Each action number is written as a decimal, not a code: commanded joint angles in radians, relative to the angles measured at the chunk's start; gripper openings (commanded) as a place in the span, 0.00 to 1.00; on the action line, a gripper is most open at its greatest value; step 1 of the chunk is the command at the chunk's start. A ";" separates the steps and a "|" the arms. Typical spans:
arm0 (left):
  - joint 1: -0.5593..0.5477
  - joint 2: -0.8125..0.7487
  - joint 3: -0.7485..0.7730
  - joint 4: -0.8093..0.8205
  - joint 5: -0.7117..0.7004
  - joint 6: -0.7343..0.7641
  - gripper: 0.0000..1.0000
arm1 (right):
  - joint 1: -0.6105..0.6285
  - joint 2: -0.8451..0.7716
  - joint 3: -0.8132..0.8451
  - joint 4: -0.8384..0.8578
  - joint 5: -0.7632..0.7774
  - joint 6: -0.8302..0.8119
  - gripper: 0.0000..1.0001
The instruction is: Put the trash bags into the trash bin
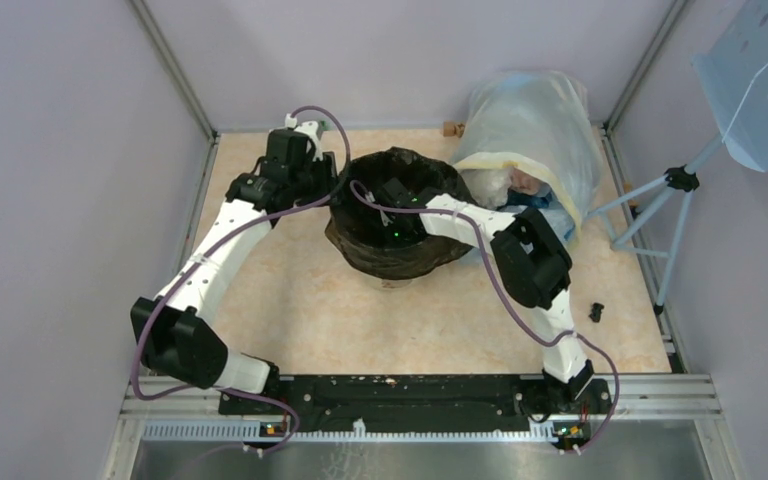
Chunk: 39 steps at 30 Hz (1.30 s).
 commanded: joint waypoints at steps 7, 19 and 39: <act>-0.007 0.030 0.052 0.035 0.062 0.003 0.57 | 0.000 0.026 0.021 -0.014 -0.015 0.007 0.00; -0.004 0.028 0.104 0.031 0.031 0.036 0.62 | 0.005 -0.213 -0.032 0.004 -0.027 0.007 0.00; -0.005 0.132 0.195 -0.022 -0.050 0.150 0.20 | 0.022 -0.504 0.072 0.004 0.029 -0.052 0.26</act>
